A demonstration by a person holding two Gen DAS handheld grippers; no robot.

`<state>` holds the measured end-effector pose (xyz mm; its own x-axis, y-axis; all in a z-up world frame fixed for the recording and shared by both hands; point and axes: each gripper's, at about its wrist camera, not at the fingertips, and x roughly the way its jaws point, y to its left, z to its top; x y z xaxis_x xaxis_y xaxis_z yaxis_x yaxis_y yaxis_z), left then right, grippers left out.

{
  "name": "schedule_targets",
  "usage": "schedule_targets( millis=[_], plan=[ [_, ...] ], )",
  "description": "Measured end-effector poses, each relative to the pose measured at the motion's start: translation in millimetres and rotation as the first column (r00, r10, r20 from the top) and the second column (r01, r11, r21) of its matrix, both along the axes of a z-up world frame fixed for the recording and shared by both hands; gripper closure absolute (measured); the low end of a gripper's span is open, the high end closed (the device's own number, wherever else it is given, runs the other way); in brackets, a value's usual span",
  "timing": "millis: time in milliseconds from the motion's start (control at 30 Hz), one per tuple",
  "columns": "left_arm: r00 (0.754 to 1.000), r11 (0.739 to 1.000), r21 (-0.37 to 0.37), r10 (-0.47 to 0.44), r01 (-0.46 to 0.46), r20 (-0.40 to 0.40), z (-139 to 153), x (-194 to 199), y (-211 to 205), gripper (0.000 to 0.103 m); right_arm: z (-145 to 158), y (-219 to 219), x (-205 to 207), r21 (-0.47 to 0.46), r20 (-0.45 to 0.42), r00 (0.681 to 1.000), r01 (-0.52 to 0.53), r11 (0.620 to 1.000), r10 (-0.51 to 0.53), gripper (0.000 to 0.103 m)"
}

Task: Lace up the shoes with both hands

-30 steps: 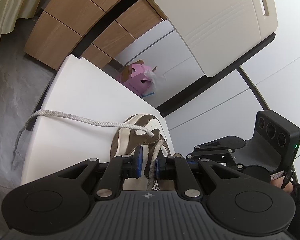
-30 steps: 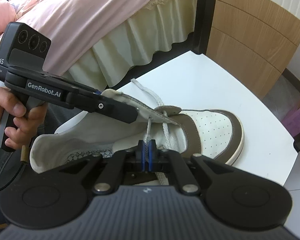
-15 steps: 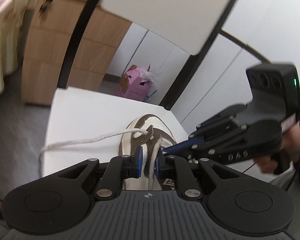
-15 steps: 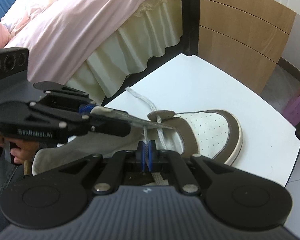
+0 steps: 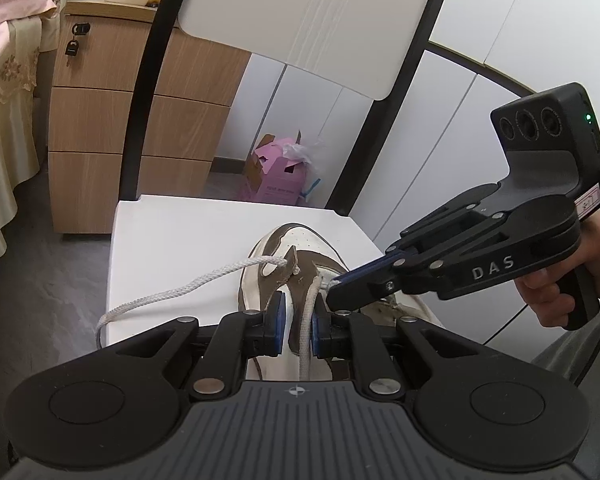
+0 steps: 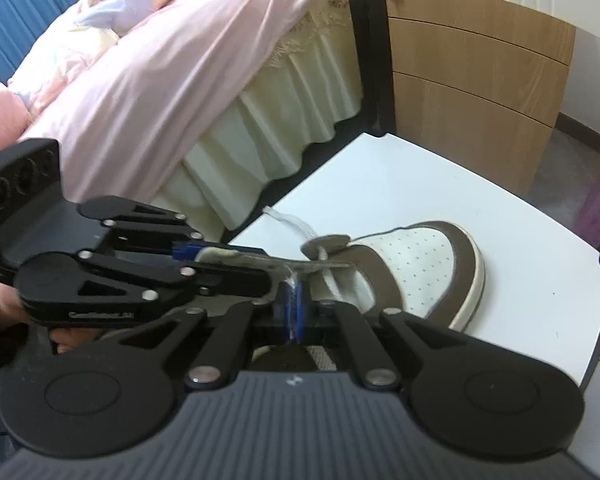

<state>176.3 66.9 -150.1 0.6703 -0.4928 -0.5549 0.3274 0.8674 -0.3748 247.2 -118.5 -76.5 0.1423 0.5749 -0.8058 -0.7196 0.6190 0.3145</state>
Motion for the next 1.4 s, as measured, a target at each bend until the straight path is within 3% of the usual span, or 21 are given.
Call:
schedule_targets(
  millis=[300,433,667,767,833,900,1100,1300,1400],
  plan=[
    [1.0,1.0,0.0,-0.015,0.015,0.0,0,0,0,0.088,-8,5,2,-0.036,0.04,0.999,0.025,0.999,-0.024,0.1],
    [1.0,1.0,0.003,-0.017,0.017,0.002,0,-1,1,0.088,-5,6,1,0.016,0.051,0.998,0.028,0.999,-0.029,0.1],
    [1.0,1.0,0.017,-0.023,0.023,0.009,1,-2,-1,0.088,-7,11,-1,-0.01,0.088,0.996,-0.005,1.0,0.006,0.098],
    [1.0,0.999,0.034,-0.026,0.025,0.018,1,-3,-3,0.088,-3,10,-4,-0.028,0.118,0.993,-0.025,0.999,0.028,0.093],
    [0.999,0.998,0.053,-0.027,0.025,0.028,2,-5,-5,0.088,3,5,-5,-0.014,0.132,0.991,-0.028,1.0,0.029,0.079],
    [0.999,0.997,0.078,-0.029,0.026,0.043,3,-7,-7,0.088,9,-2,-3,0.026,0.131,0.991,-0.013,1.0,0.01,0.078],
    [0.99,0.968,0.246,-0.075,0.044,0.118,5,-20,-27,0.088,15,-1,6,0.106,0.108,0.994,0.005,0.994,-0.017,0.077],
    [0.98,0.932,0.356,-0.128,0.067,0.15,4,-29,-36,0.088,6,20,3,0.014,0.117,0.992,-0.046,0.999,0.044,0.078],
    [0.979,0.928,0.363,-0.14,0.078,0.147,3,-30,-36,0.088,3,29,-3,-0.061,0.159,0.982,-0.091,0.994,0.1,0.079]
  ],
)
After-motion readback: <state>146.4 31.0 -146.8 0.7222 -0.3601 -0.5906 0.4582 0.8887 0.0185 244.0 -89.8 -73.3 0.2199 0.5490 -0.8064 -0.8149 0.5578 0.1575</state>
